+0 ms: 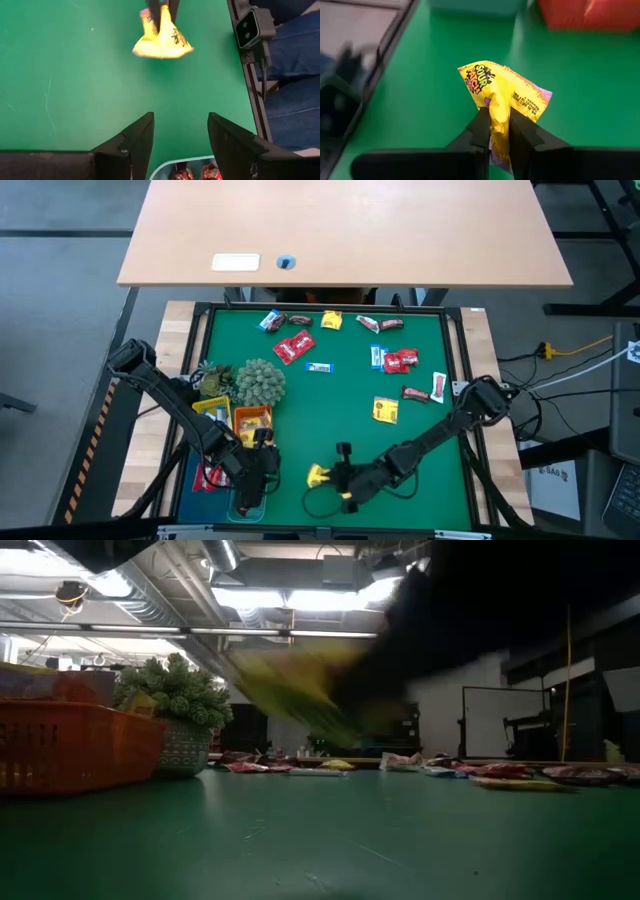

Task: Sort candy
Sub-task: Put the yellow candy into the orange basket

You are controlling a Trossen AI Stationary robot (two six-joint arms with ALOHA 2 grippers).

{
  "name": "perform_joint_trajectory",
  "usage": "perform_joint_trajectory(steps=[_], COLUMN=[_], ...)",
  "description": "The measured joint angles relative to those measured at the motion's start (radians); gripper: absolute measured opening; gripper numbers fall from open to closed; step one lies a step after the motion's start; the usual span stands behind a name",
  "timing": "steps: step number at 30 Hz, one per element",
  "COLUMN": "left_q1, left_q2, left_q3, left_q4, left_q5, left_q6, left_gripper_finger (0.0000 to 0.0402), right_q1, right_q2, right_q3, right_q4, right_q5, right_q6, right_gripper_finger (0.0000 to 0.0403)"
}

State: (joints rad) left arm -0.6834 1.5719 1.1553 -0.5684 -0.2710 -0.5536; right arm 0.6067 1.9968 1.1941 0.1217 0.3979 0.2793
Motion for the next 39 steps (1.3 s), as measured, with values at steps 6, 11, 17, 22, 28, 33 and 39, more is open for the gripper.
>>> perform_joint_trajectory(steps=[6,11,17,22,28,33,39], left_q1=[0.000,0.000,0.000,0.000,0.000,0.000,0.000], left_q2=[0.000,-0.001,-0.002,-0.002,-0.002,-0.002,-0.002], left_q3=[0.036,0.106,0.166,0.182,0.182,0.182,0.182], left_q4=[-0.015,-0.051,-0.050,-0.052,-0.058,-0.082,-0.097], left_q5=[0.033,0.146,0.186,0.187,0.187,0.185,0.185], left_q6=[0.052,0.068,0.069,0.069,0.069,0.068,0.069], left_gripper_finger=[0.0179,0.0179,0.0179,0.0179,0.0179,0.0179,0.0179], right_q1=[-0.103,-0.199,-0.313,-0.365,-0.373,-0.372,-0.372], right_q2=[0.000,0.000,0.043,0.134,0.240,0.262,0.264], right_q3=[0.101,0.158,0.197,0.248,0.348,0.385,0.392], right_q4=[0.002,0.003,0.152,0.307,0.340,0.340,0.331], right_q5=[-0.009,-0.037,-0.179,-0.288,-0.309,-0.325,-0.347], right_q6=[-0.088,-0.105,-0.104,-0.102,-0.102,-0.102,-0.102], right_gripper_finger=[0.0047,0.0048,0.0048,0.0048,0.0049,0.0049,0.0095])
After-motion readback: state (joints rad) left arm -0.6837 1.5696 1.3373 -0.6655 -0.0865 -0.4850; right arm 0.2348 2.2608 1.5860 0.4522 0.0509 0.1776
